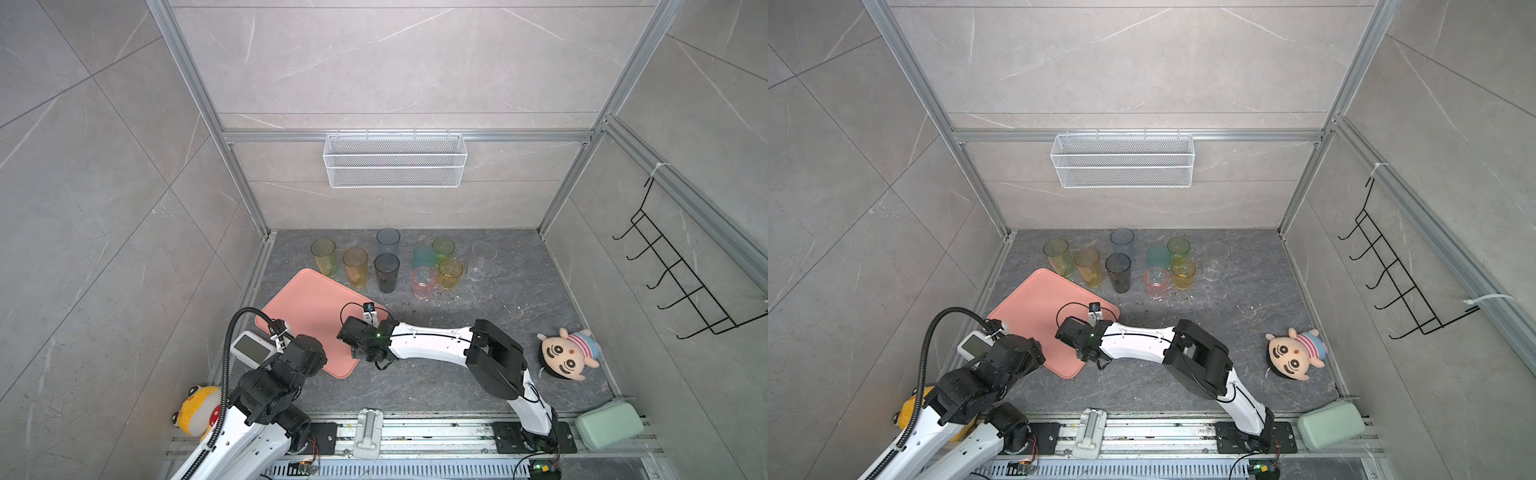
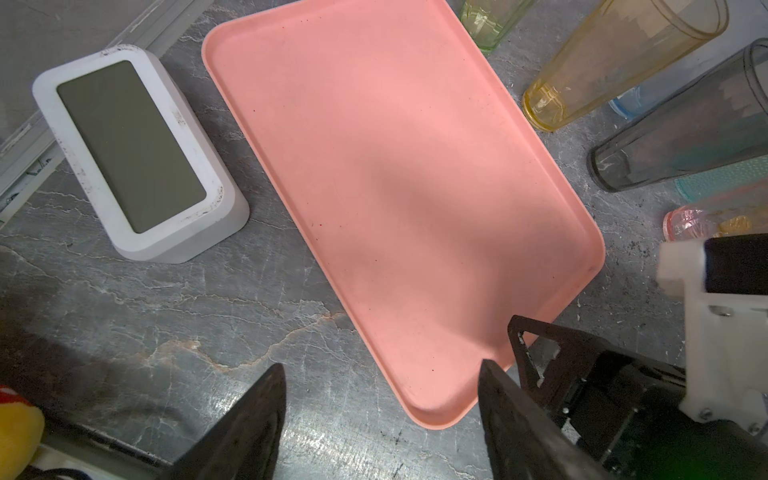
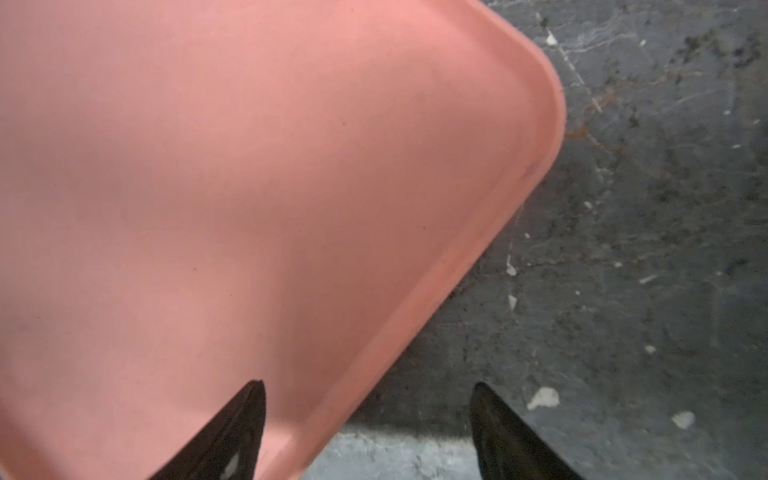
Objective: Place the glasses into the tray
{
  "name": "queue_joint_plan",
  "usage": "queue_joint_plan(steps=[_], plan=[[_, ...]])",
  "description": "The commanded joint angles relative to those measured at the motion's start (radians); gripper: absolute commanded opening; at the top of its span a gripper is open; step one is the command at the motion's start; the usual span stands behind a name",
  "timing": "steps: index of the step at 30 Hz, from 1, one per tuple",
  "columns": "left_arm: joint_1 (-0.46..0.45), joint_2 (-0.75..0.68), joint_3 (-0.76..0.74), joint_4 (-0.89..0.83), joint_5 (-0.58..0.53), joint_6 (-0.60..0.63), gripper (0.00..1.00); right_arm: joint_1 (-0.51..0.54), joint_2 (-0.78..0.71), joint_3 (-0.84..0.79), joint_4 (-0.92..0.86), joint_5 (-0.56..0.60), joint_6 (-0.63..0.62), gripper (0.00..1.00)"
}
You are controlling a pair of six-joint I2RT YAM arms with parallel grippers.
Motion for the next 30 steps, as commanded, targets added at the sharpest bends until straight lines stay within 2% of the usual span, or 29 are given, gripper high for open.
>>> queue_joint_plan(steps=[1, 9, 14, 17, 19, 25, 30], plan=[[0.004, -0.002, -0.001, -0.005, -0.031, 0.012, 0.73, 0.004, 0.039, 0.042, -0.057, 0.021, 0.006, 0.78], [0.005, -0.001, -0.001, -0.002, -0.033, 0.016, 0.73, 0.003, 0.065, 0.043, -0.071, 0.024, 0.005, 0.73], [0.004, 0.002, -0.001, -0.003, -0.032, 0.016, 0.73, 0.003, 0.049, 0.010, -0.058, 0.014, -0.001, 0.61], [0.004, 0.003, 0.002, 0.000, -0.031, 0.017, 0.73, 0.003, 0.028, -0.031, -0.040, 0.014, -0.006, 0.48], [0.004, 0.002, 0.002, 0.000, -0.031, 0.019, 0.73, 0.001, 0.017, -0.053, -0.037, 0.015, -0.004, 0.42], [0.004, 0.005, 0.000, 0.005, -0.027, 0.019, 0.73, -0.005, -0.035, -0.124, -0.041, 0.039, 0.009, 0.38], [0.004, 0.007, 0.006, 0.003, -0.022, 0.020, 0.73, -0.021, -0.096, -0.203, -0.044, 0.061, 0.020, 0.28]])
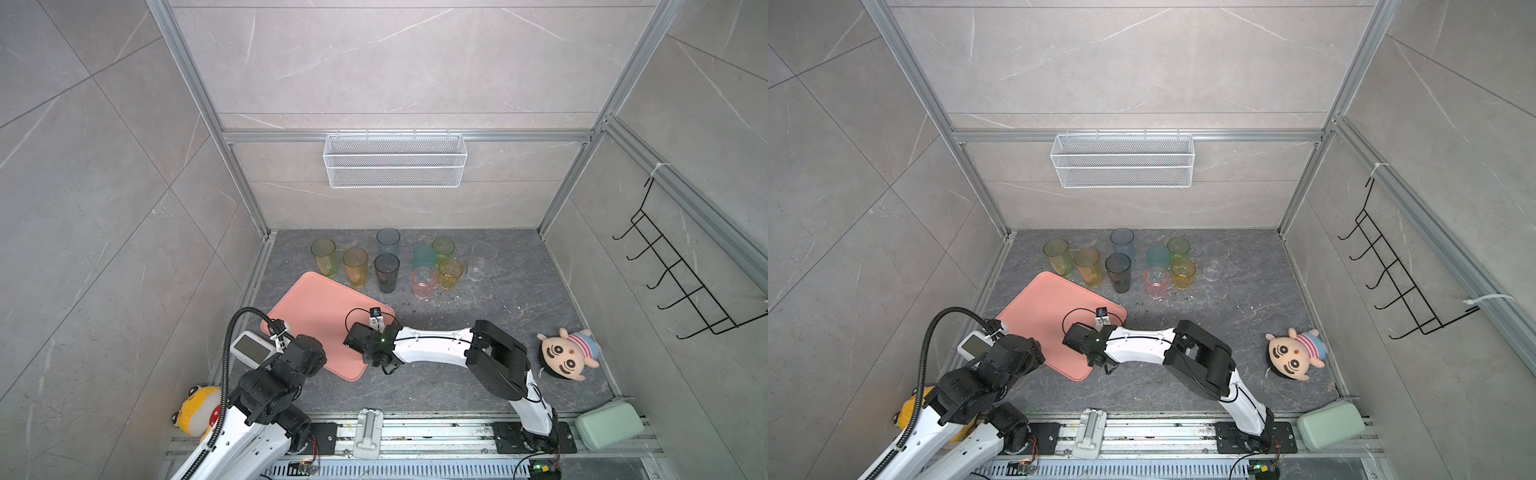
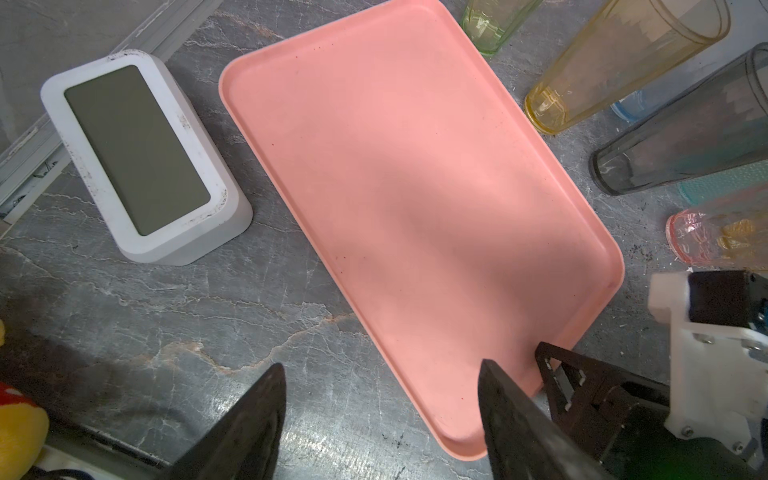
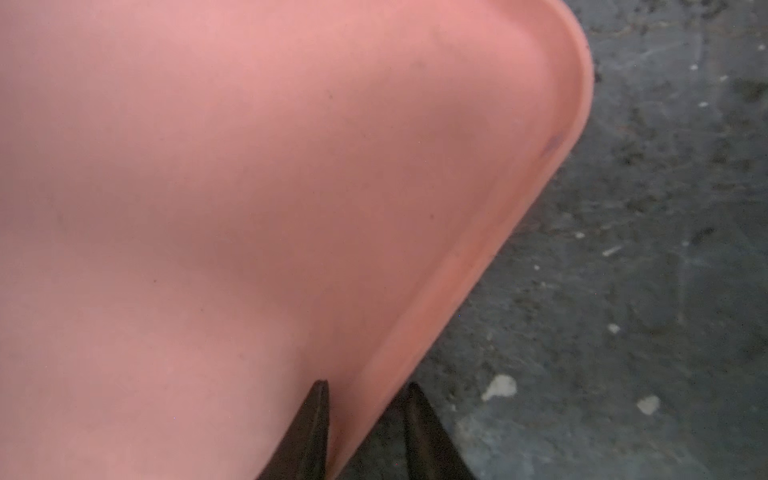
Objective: Place the glasses into the tray
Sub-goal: 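Drag the pink tray with right gripper to the middle of the table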
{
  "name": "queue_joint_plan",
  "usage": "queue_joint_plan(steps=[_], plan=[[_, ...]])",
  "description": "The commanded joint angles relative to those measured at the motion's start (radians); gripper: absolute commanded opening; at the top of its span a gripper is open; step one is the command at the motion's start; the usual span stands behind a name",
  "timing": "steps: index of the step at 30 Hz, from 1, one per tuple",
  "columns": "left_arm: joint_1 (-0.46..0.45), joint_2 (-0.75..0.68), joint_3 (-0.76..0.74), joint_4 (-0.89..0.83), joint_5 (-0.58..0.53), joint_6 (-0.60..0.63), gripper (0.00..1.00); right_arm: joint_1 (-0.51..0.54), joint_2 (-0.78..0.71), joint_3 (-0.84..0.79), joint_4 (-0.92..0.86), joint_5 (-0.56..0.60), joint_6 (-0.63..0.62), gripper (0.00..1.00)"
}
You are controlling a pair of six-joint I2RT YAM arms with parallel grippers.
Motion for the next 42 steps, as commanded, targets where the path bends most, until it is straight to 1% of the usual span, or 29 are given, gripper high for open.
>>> queue_joint_plan(steps=[1, 6, 12, 22, 25, 31, 40, 42], plan=[[0.004, 0.005, 0.005, 0.004, -0.017, 0.020, 0.73, -0.021, -0.053, -0.073, -0.079, 0.036, 0.014, 0.26], [0.004, 0.010, 0.003, 0.008, -0.011, 0.020, 0.73, -0.035, -0.134, -0.177, -0.068, 0.062, 0.012, 0.24], [0.004, 0.020, 0.006, 0.022, -0.005, 0.024, 0.73, -0.061, -0.235, -0.335, -0.021, 0.026, -0.017, 0.24], [0.004, 0.069, 0.009, 0.065, 0.018, 0.032, 0.73, -0.116, -0.397, -0.564, 0.022, -0.017, -0.035, 0.19], [0.004, 0.087, 0.010, 0.086, 0.031, 0.041, 0.73, -0.144, -0.429, -0.599, 0.024, -0.043, -0.065, 0.17], [0.005, 0.134, 0.032, 0.119, 0.043, 0.067, 0.73, -0.237, -0.489, -0.657, 0.027, -0.104, -0.152, 0.10], [0.003, 0.178, 0.035, 0.159, 0.045, 0.078, 0.73, -0.320, -0.563, -0.679, -0.022, -0.074, -0.246, 0.07], [0.004, 0.183, 0.034, 0.164, 0.070, 0.081, 0.73, -0.336, -0.582, -0.689, -0.019, -0.075, -0.270, 0.06]])
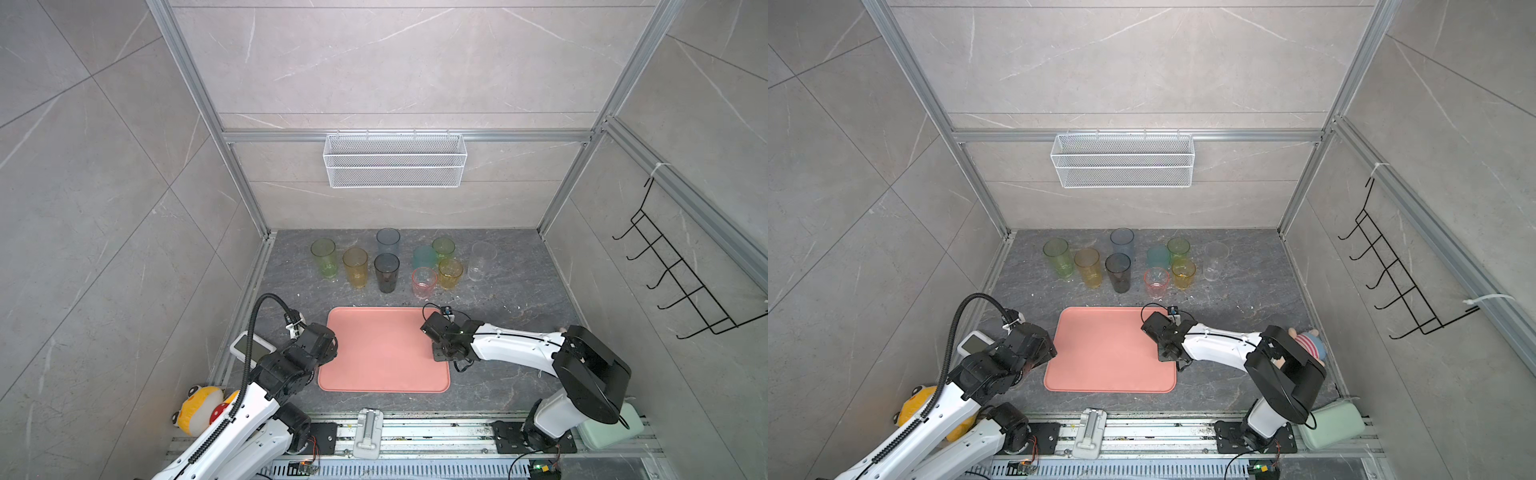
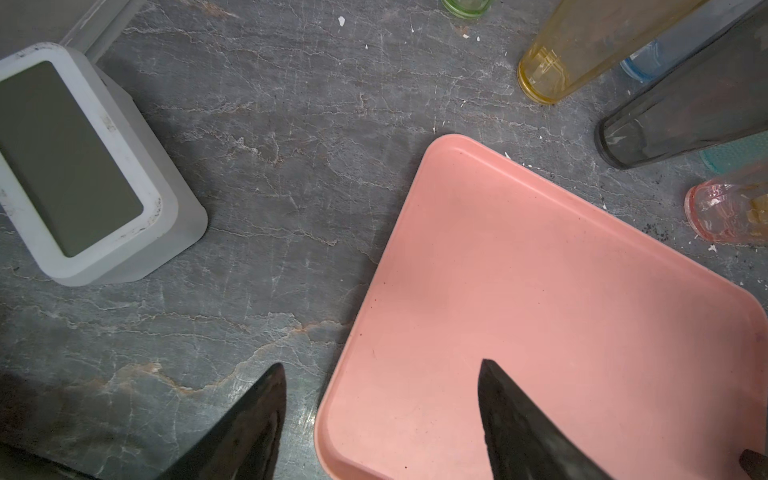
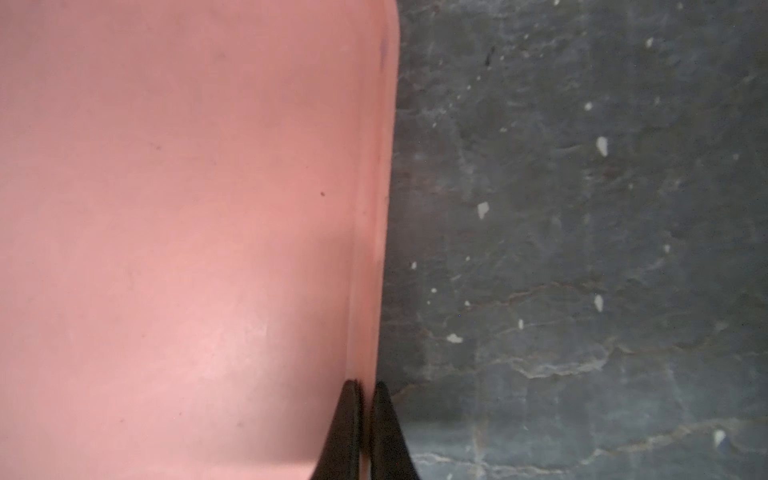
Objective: Place the glasses into the tray
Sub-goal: 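Drag the pink tray with right gripper to the middle of the table, then release the tray and move both grippers toward the cups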
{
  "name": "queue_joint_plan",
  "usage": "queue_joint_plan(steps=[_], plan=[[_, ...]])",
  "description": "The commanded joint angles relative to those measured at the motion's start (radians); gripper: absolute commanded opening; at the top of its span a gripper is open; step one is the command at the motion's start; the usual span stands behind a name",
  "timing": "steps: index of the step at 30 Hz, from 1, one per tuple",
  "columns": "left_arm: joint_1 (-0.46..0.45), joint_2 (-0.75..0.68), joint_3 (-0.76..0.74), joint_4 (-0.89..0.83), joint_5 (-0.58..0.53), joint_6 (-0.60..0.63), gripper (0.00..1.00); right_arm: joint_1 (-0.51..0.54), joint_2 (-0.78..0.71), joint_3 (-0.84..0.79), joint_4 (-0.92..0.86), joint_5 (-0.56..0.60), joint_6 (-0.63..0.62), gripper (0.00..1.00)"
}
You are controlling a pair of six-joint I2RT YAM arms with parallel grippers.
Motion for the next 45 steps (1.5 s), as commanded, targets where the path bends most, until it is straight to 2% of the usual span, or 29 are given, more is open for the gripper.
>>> queue_joint_plan(steps=[1, 9, 21, 24, 32, 37, 45], plan=[[0.004, 0.007, 0.032, 0.033, 0.016, 0.029, 0.73, -0.030, -0.049, -0.031, -0.068, 0.029, -0.086, 0.05], [0.004, 0.023, 0.036, 0.054, 0.019, 0.045, 0.74, -0.081, -0.077, -0.055, -0.053, 0.016, -0.138, 0.03], [0.004, 0.038, 0.024, 0.080, 0.023, 0.036, 0.74, -0.089, -0.053, -0.056, -0.055, -0.001, -0.132, 0.01], [0.004, 0.045, 0.025, 0.085, 0.026, 0.036, 0.74, -0.089, -0.047, -0.053, -0.060, 0.005, -0.125, 0.09], [0.004, 0.061, 0.039, 0.097, 0.025, 0.039, 0.74, -0.088, -0.020, -0.033, -0.087, 0.033, -0.107, 0.16], [0.003, 0.062, 0.054, 0.108, 0.040, 0.047, 0.75, -0.088, -0.015, -0.002, -0.112, 0.052, -0.109, 0.27], [0.003, 0.098, 0.113, 0.101, 0.019, 0.088, 0.78, -0.086, -0.125, 0.092, -0.163, 0.050, -0.164, 0.38]])
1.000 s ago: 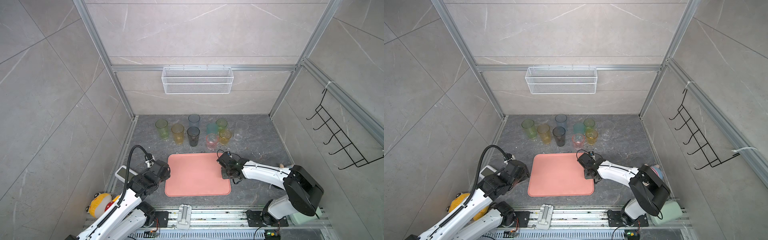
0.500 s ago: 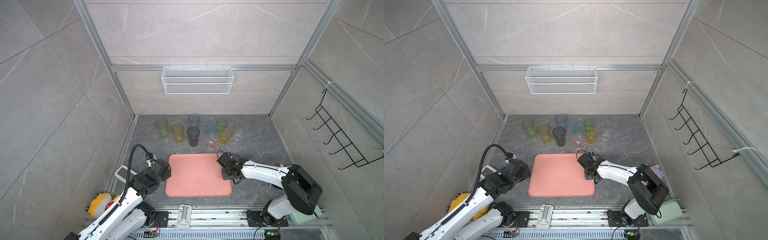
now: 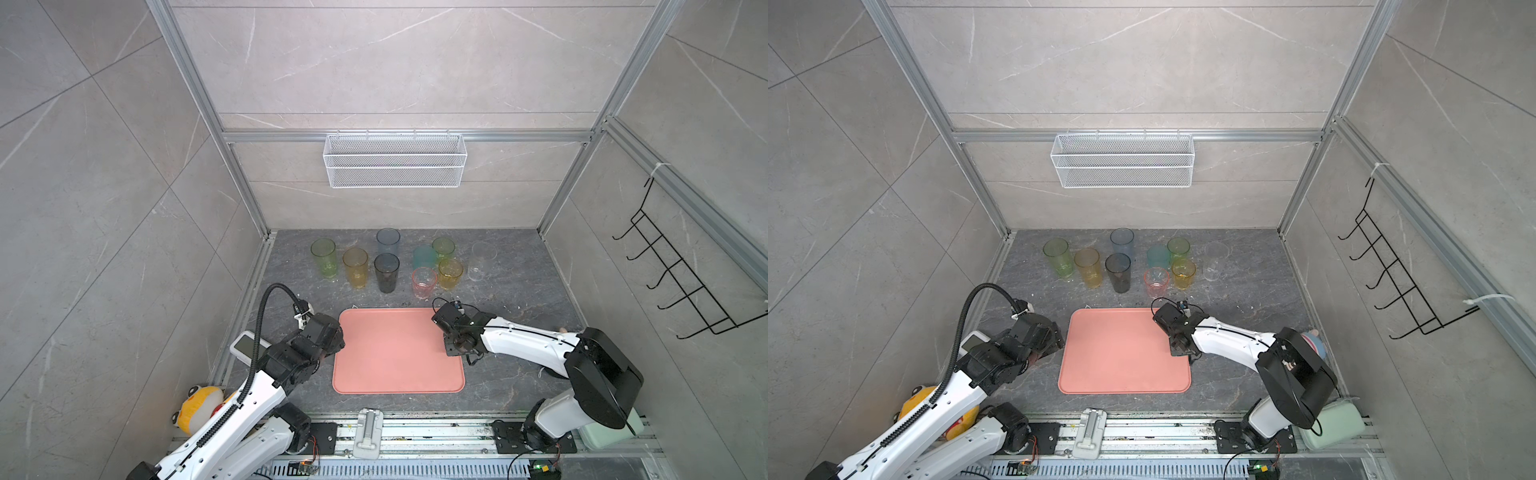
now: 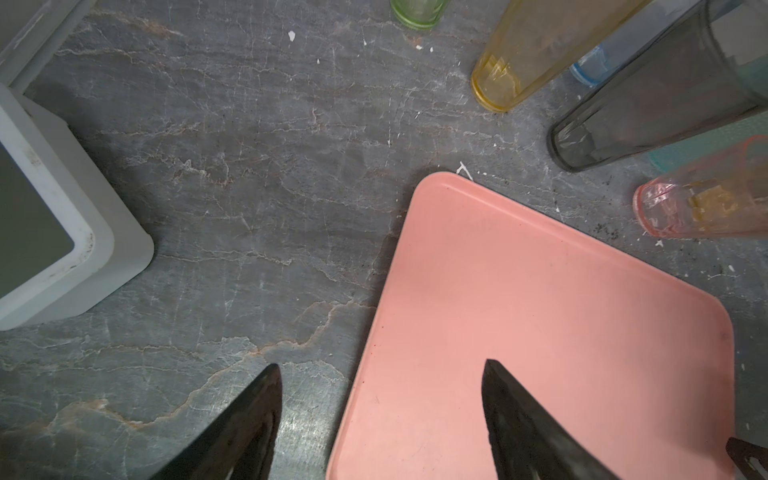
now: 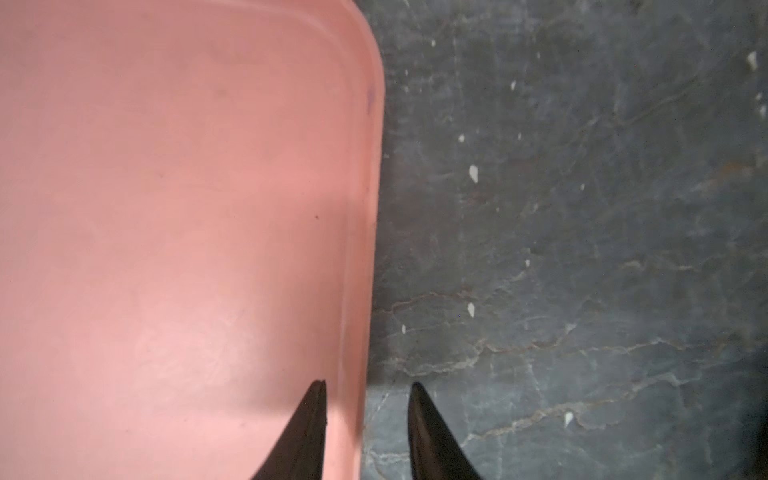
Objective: Place the glasses into the tray
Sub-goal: 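Release the tray and move both grippers toward the cups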
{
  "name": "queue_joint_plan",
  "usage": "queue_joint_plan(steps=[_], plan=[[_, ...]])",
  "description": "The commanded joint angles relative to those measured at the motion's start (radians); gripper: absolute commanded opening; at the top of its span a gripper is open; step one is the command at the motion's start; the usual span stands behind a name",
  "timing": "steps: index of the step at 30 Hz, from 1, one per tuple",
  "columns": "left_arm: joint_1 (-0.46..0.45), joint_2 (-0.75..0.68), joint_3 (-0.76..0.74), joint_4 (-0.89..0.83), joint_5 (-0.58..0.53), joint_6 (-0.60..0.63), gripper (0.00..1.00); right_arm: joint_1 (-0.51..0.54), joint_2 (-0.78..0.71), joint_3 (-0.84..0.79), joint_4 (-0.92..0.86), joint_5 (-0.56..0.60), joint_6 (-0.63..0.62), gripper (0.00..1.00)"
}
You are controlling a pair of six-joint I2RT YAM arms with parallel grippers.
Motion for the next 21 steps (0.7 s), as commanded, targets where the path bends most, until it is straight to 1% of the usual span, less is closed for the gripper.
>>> queue_joint_plan(steps=[1, 4, 9, 10, 11, 14, 21], plan=[[0.003, 0.020, 0.057, 0.020, -0.012, 0.047, 0.78, -0.002, -0.085, 0.067, -0.047, 0.021, -0.049, 0.39], [0.004, 0.058, 0.100, 0.026, -0.010, 0.080, 0.78, -0.001, -0.157, 0.098, -0.035, 0.031, -0.083, 0.42], [0.004, 0.115, 0.176, 0.037, -0.033, 0.129, 0.80, -0.001, -0.247, 0.134, 0.044, 0.049, -0.149, 0.44], [0.004, 0.128, 0.193, 0.041, -0.033, 0.140, 0.81, -0.001, -0.257, 0.142, 0.066, 0.052, -0.166, 0.45], [0.006, 0.141, 0.213, 0.041, -0.064, 0.150, 0.84, -0.001, -0.264, 0.148, 0.090, 0.053, -0.181, 0.47], [0.012, 0.179, 0.259, 0.042, -0.081, 0.173, 0.89, -0.001, -0.280, 0.161, 0.166, 0.067, -0.225, 0.49], [0.064, 0.267, 0.356, 0.065, -0.051, 0.215, 0.93, -0.001, -0.287, 0.145, 0.352, 0.114, -0.296, 0.56]])
